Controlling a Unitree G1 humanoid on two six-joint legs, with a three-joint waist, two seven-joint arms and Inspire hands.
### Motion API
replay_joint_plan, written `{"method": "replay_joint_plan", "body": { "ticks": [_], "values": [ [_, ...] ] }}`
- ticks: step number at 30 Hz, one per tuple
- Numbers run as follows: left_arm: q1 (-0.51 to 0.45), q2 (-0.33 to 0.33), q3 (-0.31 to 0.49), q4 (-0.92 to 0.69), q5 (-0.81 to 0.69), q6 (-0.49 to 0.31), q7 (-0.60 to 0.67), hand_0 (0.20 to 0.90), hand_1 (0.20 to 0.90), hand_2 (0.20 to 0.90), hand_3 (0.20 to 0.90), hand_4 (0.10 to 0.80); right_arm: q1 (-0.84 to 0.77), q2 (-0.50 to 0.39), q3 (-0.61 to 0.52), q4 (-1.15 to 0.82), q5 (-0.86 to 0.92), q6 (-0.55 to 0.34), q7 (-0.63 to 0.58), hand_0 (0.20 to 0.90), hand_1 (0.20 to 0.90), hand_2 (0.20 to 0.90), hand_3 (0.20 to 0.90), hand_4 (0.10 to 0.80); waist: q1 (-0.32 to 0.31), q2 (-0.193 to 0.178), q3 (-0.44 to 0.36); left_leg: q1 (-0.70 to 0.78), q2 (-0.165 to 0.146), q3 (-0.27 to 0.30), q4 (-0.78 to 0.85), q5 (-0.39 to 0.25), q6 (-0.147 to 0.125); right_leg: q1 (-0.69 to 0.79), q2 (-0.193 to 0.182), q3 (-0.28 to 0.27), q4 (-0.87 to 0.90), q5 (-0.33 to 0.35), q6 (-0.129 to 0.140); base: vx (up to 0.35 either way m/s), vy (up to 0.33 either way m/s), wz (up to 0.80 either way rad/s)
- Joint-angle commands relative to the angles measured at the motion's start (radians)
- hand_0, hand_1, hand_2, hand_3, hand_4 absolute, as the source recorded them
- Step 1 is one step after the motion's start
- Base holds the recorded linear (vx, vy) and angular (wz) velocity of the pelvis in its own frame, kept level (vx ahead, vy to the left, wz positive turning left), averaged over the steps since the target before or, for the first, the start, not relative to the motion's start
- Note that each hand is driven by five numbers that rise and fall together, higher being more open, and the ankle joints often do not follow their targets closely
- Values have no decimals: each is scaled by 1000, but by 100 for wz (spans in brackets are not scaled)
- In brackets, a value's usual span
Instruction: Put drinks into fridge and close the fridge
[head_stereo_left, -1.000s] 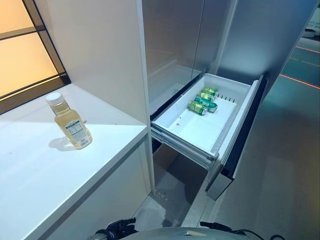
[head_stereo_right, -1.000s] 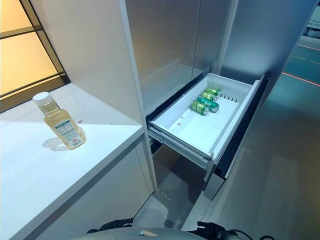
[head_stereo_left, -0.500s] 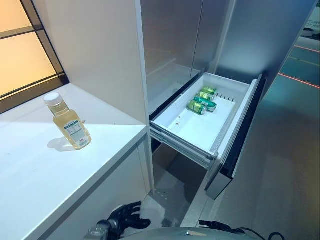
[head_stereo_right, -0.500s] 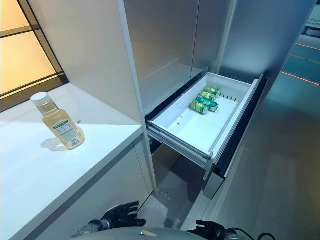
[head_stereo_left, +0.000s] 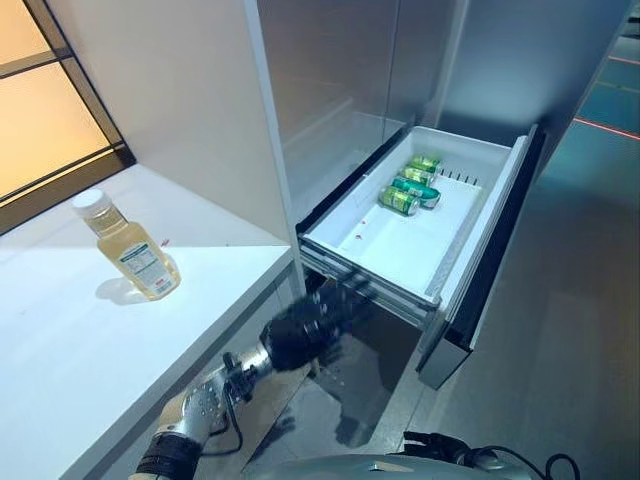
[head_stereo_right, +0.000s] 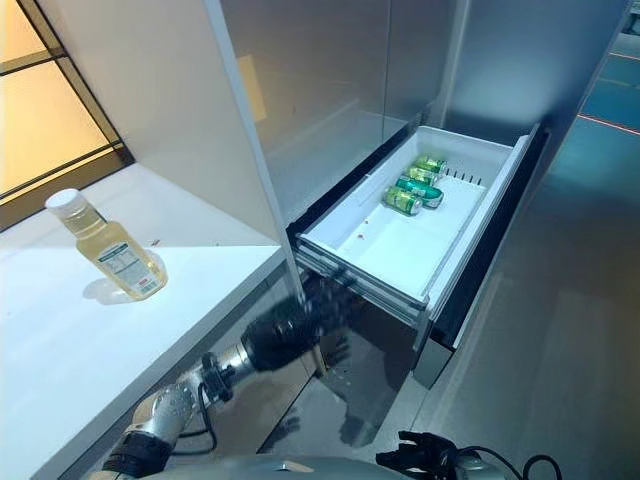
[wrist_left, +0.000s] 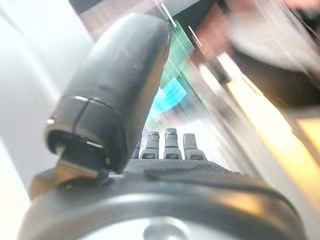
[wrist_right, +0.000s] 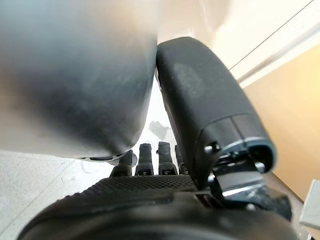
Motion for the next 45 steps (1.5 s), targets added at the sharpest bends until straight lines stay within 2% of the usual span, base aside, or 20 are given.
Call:
{"method": "replay_joint_plan", "body": {
  "ticks": [1, 4, 6, 10, 12, 14, 16, 19, 21, 25, 32, 45],
  "values": [
    [-149, 6, 46, -231, -178, -278, 81, 900, 900, 900, 900, 800, -26, 52, 35, 45, 0, -22, -19, 900, 900, 900, 900, 800, 19, -57, -6, -27, -38, 66, 6, -40, 42, 26, 7, 69, 19, -30, 11, 12, -49, 15],
    [-176, 76, 84, -338, -18, -554, 205, 900, 900, 900, 900, 800, -1, 61, 48, 23, 10, -20, -39, 900, 900, 900, 900, 800, 33, -58, -7, -29, -39, 49, 6, -38, 41, 35, 4, 48, 18, -37, 12, 10, -30, 10],
    [-196, 132, 133, -388, 104, -686, 298, 900, 900, 900, 900, 800, 19, 66, 54, 14, 17, -27, -51, 900, 900, 900, 900, 800, 44, -59, -12, -32, -42, 34, 6, -36, 40, 40, 3, 32, 17, -43, 13, 13, -17, 13],
    [-227, 194, 217, -448, 397, -863, 507, 900, 900, 900, 900, 800, 34, 79, 79, 28, 29, -49, -64, 900, 900, 900, 900, 800, 67, -62, -26, -37, -47, 2, 6, -34, 36, 49, 4, 6, 18, -57, 11, 30, -22, 24],
    [-233, 214, 235, -464, 520, -899, 589, 900, 900, 900, 900, 800, 28, 85, 90, 43, 41, -58, -70, 900, 900, 900, 900, 800, 79, -63, -31, -39, -49, -12, 6, -33, 34, 52, 4, -6, 20, -64, 8, 29, -25, 29],
    [-238, 221, 248, -472, 612, -906, 653, 900, 900, 900, 900, 800, 19, 89, 100, 61, 52, -67, -73, 900, 900, 900, 900, 800, 91, -63, -34, -42, -50, -24, 6, -30, 32, 54, 4, -17, 22, -69, 5, 22, -21, 28],
    [-241, 252, 256, -456, 764, -920, 796, 900, 900, 900, 900, 800, 6, 93, 111, 79, 57, -74, -77, 900, 900, 900, 900, 800, 105, -59, -37, -45, -52, -39, 6, -28, 31, 55, 3, -30, 29, -77, 3, 16, -15, 36],
    [-237, 295, 264, -419, 876, -916, 920, 900, 900, 900, 900, 800, -7, 88, 116, 98, 62, -81, -71, 900, 900, 900, 900, 800, 119, -55, -38, -48, -53, -54, 6, -24, 29, 56, 3, -42, 35, -84, 0, 16, -11, 31],
    [-225, 319, 270, -391, 892, -908, 967, 900, 900, 900, 900, 800, -12, 85, 115, 114, 60, -90, -65, 900, 900, 900, 900, 800, 127, -54, -39, -49, -54, -60, 6, -21, 27, 59, 3, -49, 35, -86, -1, 18, -4, 18],
    [-195, 333, 279, -340, 880, -880, 1012, 900, 900, 900, 900, 800, -19, 76, 110, 130, 51, -98, -52, 900, 900, 900, 900, 800, 136, -50, -38, -50, -53, -68, 6, -18, 25, 60, 2, -58, 39, -91, -3, 8, 2, 7],
    [-165, 338, 297, -279, 915, -890, 1087, 900, 900, 900, 900, 800, -18, 60, 98, 137, 22, -94, -31, 900, 900, 900, 900, 800, 135, -49, -35, -46, -51, -68, 6, -18, 23, 64, 1, -59, 43, -96, -5, 12, 13, 4],
    [-180, 330, 272, -189, 906, -833, 1086, 900, 900, 900, 900, 800, -30, 45, 91, 162, -33, -94, -8, 900, 900, 900, 900, 800, 119, -46, -38, -36, -45, -43, 6, -20, 23, 70, -1, -46, 46, -98, -3, 1, 2, 0]
  ]
}}
